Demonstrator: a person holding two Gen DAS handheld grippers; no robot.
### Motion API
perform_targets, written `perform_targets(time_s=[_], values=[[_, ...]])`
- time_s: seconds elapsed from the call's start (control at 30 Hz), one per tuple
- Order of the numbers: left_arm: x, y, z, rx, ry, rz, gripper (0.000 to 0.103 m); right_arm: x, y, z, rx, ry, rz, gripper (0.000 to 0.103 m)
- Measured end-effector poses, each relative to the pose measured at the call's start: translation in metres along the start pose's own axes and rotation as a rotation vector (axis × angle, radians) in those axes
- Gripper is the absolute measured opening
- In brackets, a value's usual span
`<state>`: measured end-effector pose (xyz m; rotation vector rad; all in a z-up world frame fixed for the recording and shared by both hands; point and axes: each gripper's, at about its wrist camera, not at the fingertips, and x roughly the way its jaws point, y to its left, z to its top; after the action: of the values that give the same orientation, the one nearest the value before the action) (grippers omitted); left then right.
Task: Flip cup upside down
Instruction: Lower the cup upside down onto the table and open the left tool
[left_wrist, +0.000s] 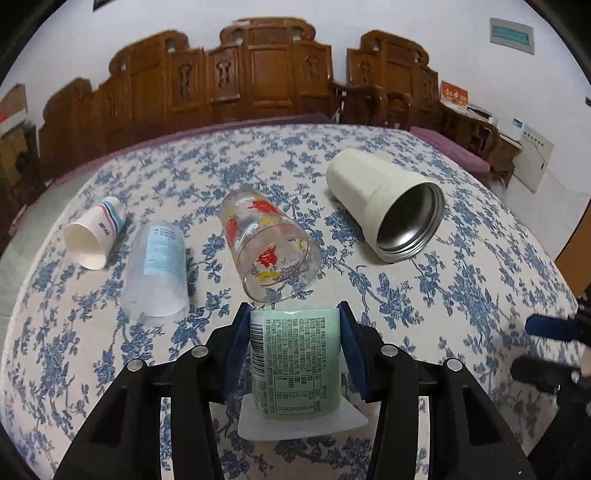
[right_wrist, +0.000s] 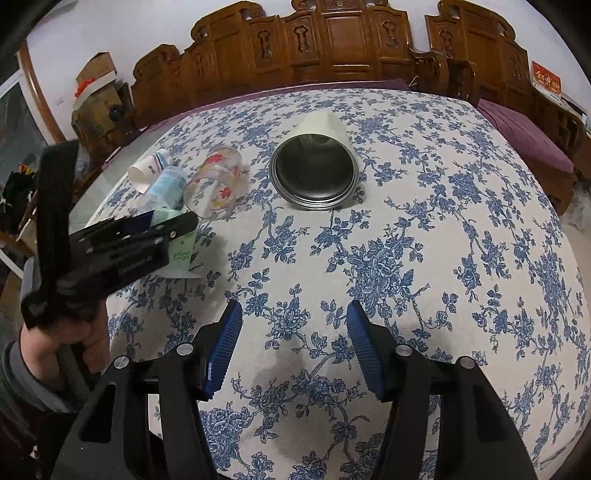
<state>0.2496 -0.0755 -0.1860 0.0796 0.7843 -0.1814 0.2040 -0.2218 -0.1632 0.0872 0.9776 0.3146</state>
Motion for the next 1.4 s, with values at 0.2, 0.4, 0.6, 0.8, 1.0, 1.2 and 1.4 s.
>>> perform_targets(time_s=[0.2,0.4,0.6,0.8,1.0,1.2,1.4], values=[[-0.015,-0.002,-0.014,0.021,-0.020,0.018,0.044,-0.001,0.003,-0.001,-0.005,0.001,0.000,0.061],[-0.025,-0.003,-0.022,0.025,0.004,0.005,0.044,-0.002,0.011,-0.001,-0.014,-0.004,0.000,0.061],[-0.030,0.000,-0.032,0.002,0.017,-0.007,0.044,-0.003,0.017,-0.003,-0.026,-0.002,-0.007,0.061],[-0.032,0.006,-0.035,-0.018,0.043,-0.008,0.048,-0.010,0.022,-0.003,-0.031,-0.013,-0.018,0.061],[-0.049,0.009,-0.034,-0.026,0.029,-0.004,0.066,-0.023,0.030,-0.004,-0.040,-0.040,-0.027,0.061],[-0.077,0.019,-0.037,-0.048,0.003,0.023,0.089,-0.042,0.044,-0.007,-0.041,-0.089,-0.029,0.061],[-0.107,0.029,-0.046,-0.063,-0.021,0.051,0.095,-0.066,0.058,-0.015,-0.041,-0.163,-0.029,0.073]])
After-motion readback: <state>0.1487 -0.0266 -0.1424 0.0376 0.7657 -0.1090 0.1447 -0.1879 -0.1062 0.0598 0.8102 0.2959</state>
